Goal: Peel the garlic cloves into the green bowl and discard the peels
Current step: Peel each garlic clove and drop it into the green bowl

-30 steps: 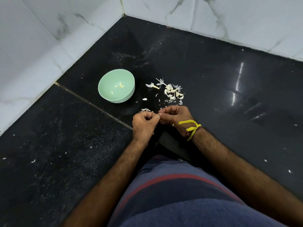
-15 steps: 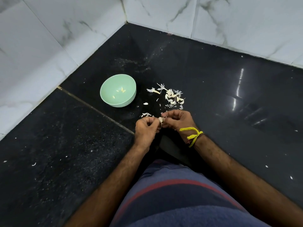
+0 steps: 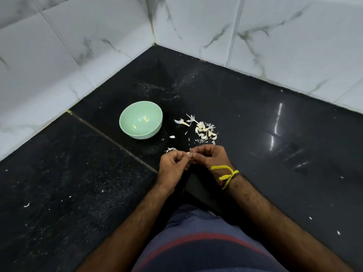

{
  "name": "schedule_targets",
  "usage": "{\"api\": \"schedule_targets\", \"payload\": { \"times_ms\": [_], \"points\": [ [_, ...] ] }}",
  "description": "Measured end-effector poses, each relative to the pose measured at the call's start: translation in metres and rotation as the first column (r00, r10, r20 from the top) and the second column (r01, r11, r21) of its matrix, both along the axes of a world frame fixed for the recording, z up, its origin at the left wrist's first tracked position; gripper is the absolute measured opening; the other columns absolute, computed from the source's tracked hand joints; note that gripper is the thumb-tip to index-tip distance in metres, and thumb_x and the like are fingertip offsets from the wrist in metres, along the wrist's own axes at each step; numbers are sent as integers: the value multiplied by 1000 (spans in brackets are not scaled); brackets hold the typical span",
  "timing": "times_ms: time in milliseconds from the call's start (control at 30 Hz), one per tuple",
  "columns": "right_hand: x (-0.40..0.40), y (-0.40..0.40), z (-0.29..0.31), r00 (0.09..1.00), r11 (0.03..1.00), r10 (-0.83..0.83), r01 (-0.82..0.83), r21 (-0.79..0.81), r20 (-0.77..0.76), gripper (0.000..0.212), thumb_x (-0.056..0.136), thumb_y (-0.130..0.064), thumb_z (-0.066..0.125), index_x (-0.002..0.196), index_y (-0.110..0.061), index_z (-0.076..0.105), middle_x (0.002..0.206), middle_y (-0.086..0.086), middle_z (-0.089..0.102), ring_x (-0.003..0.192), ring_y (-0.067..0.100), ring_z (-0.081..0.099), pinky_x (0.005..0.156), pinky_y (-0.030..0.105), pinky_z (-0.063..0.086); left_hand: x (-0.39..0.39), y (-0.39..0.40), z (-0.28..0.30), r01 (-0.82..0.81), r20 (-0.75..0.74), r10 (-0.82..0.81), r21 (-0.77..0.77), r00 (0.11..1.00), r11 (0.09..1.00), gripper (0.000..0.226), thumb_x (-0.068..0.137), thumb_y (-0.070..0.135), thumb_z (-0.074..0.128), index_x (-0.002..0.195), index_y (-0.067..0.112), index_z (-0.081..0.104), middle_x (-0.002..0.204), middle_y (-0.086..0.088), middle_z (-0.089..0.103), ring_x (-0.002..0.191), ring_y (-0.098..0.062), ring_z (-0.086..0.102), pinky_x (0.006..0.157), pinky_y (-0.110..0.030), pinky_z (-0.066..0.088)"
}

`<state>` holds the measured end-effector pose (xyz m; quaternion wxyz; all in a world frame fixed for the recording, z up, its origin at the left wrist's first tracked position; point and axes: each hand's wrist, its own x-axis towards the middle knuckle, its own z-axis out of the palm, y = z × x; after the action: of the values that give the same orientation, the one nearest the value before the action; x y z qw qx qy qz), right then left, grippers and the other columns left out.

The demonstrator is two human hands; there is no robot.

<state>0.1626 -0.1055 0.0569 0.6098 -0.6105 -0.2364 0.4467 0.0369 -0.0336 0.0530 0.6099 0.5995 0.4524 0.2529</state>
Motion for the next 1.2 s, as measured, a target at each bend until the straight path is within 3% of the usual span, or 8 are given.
{"api": "schedule_targets", "payload": {
  "times_ms": [167, 333, 633, 800, 867, 1067, 1200],
  "points": [
    [1, 8, 5, 998, 999, 45, -44, -11, 54, 8, 80, -2, 76, 88, -1, 73, 77, 10, 73, 70, 17, 68, 70, 27, 59, 2, 1, 2, -11, 28, 12, -52, 1000, 999, 19, 96, 8, 64, 79, 6, 71, 67, -8, 68, 57, -6, 58, 57, -18, 49],
    [5, 15, 4, 990, 996, 83, -81, -24, 115, 6, 83, 2, 72, 87, -3, 73, 76, 9, 74, 67, 14, 70, 67, 24, 58, 7, 0, 5, -33, 71, 51, -241, 996, 970, 25, 100, 11, 61, 77, 2, 69, 66, -3, 68, 54, -6, 58, 54, -15, 49],
    [-2, 14, 1, 1000, 1000, -10, 10, 18, 9, 21, 82, 7, 71, 102, 0, 69, 91, 18, 74, 85, 25, 73, 78, 36, 61, 11, -2, 0, -51, -112, 44, -66, 993, 997, 28, 100, 14, 56, 73, 12, 61, 62, -2, 61, 49, -5, 55, 49, -17, 46],
    [1, 12, -5, 993, 999, -16, 21, 44, -119, 33, 76, 6, 77, 108, 0, 68, 94, 19, 74, 87, 29, 72, 80, 39, 60, 10, 1, 2, -33, -148, 29, -28, 988, 999, 26, 99, 15, 56, 73, 12, 61, 62, -4, 59, 51, -10, 54, 47, -20, 45],
    [2, 14, -5, 990, 999, -31, 35, 26, -138, 32, 76, 7, 76, 106, -1, 68, 90, 18, 73, 82, 28, 72, 74, 37, 61, 10, 2, 1, -31, -161, 27, -19, 987, 999, 26, 99, 18, 56, 74, 11, 61, 62, -4, 59, 54, -12, 55, 48, -23, 46],
    [0, 23, -5, 996, 998, -56, 58, -29, 74, 22, 84, 13, 63, 94, -6, 67, 77, 14, 70, 65, 20, 69, 58, 28, 59, 14, 6, -6, -3, -276, 31, 99, 961, 995, 19, 95, 30, 62, 82, 16, 65, 73, -2, 65, 68, -19, 60, 68, -39, 55],
    [0, 22, -3, 996, 998, -47, 51, -41, 82, 21, 83, 11, 65, 95, -5, 68, 81, 16, 71, 72, 23, 69, 67, 33, 60, 12, 8, -5, 9, -318, 61, 215, 946, 977, 15, 91, 22, 68, 93, 8, 71, 80, 1, 66, 73, -14, 59, 69, -28, 48]
  ]
}}
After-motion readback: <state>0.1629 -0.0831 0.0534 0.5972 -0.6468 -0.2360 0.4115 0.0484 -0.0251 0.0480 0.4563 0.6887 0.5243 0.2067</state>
